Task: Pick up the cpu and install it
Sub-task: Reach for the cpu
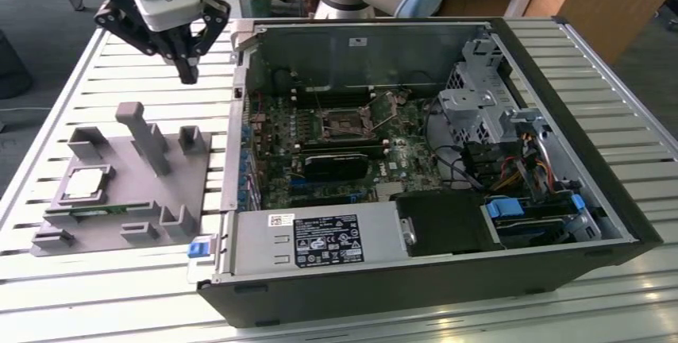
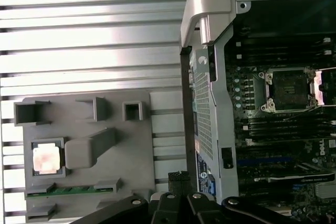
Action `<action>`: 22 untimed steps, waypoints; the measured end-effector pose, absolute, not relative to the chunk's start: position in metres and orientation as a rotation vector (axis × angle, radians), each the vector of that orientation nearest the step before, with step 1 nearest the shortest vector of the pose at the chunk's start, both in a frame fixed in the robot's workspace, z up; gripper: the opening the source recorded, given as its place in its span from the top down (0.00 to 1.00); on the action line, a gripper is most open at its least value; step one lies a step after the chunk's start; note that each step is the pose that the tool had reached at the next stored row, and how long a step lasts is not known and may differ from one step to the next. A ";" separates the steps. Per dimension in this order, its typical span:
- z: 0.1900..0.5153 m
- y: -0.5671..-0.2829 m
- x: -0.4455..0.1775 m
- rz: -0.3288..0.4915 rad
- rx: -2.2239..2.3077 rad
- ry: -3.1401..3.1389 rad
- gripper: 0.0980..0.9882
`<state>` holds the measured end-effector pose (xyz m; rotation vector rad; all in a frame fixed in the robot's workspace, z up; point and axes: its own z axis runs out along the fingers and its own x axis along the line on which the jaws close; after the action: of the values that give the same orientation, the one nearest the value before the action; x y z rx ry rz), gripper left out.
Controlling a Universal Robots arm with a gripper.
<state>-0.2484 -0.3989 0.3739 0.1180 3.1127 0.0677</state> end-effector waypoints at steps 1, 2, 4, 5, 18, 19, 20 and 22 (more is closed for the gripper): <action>0.374 -0.399 -0.249 0.068 0.118 3.113 0.99; 0.374 -0.399 -0.250 0.068 0.118 3.113 0.99; 0.374 -0.399 -0.251 0.068 0.118 3.113 0.99; 0.373 -0.399 -0.253 0.068 0.118 3.113 0.99; 0.372 -0.399 -0.272 0.068 0.118 3.113 0.99; 0.372 -0.399 -0.274 0.068 0.118 3.113 0.99; 0.372 -0.399 -0.275 0.068 0.118 3.113 0.99; 0.372 -0.399 -0.278 0.068 0.118 3.113 0.99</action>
<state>-0.2781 -0.3990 0.3718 0.1179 3.1127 0.0677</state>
